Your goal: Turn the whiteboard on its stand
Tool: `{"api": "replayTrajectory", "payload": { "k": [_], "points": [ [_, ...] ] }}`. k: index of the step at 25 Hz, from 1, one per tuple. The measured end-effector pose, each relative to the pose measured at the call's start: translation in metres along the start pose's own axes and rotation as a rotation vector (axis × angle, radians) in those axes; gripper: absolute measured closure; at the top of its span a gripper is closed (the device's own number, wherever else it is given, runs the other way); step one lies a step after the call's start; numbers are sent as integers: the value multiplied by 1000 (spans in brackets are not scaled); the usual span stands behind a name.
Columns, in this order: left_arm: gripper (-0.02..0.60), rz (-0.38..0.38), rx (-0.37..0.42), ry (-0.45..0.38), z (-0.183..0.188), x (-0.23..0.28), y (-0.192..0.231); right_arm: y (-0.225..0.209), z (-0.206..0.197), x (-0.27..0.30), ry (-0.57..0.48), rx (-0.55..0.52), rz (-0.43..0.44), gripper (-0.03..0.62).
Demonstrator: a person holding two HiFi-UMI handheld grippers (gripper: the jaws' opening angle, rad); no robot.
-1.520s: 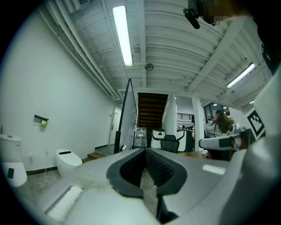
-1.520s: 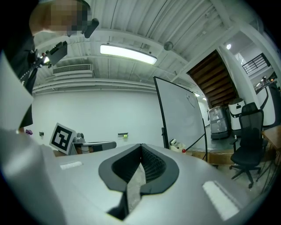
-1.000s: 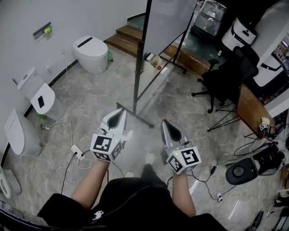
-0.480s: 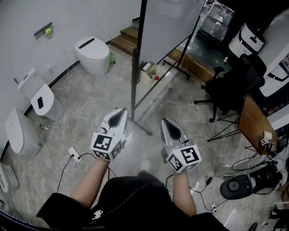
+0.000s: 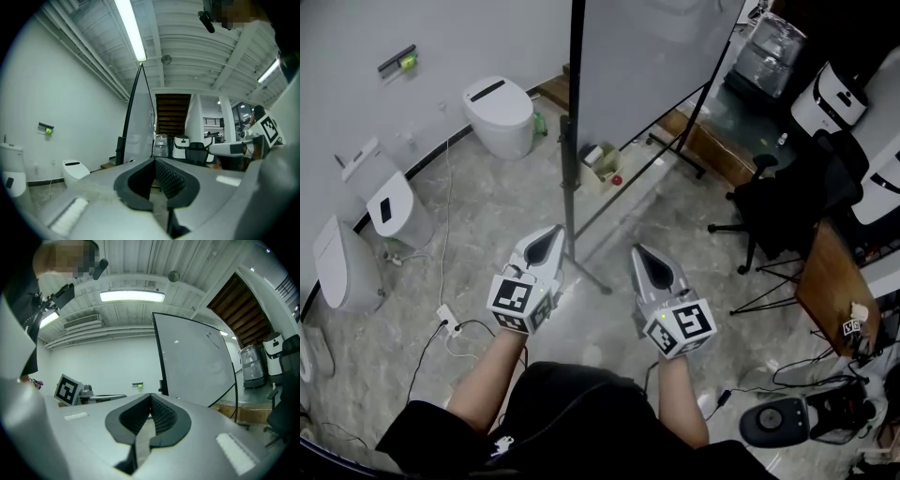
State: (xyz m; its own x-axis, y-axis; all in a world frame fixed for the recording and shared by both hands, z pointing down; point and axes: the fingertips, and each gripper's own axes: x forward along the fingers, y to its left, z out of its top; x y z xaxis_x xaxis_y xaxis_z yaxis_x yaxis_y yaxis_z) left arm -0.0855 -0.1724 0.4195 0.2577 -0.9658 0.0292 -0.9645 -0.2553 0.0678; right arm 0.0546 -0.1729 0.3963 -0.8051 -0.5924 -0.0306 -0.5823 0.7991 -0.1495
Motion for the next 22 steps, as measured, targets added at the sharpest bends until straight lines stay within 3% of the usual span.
{"api": "replayTrajectory", "payload": {
  "k": [10,22],
  "points": [
    [577,62,8,22,-11,37,5,-43,0,18,-5,27,48,585],
    [576,21,21,23,-1,67,24,-56,10,46,-13,27,9,586]
  ]
}}
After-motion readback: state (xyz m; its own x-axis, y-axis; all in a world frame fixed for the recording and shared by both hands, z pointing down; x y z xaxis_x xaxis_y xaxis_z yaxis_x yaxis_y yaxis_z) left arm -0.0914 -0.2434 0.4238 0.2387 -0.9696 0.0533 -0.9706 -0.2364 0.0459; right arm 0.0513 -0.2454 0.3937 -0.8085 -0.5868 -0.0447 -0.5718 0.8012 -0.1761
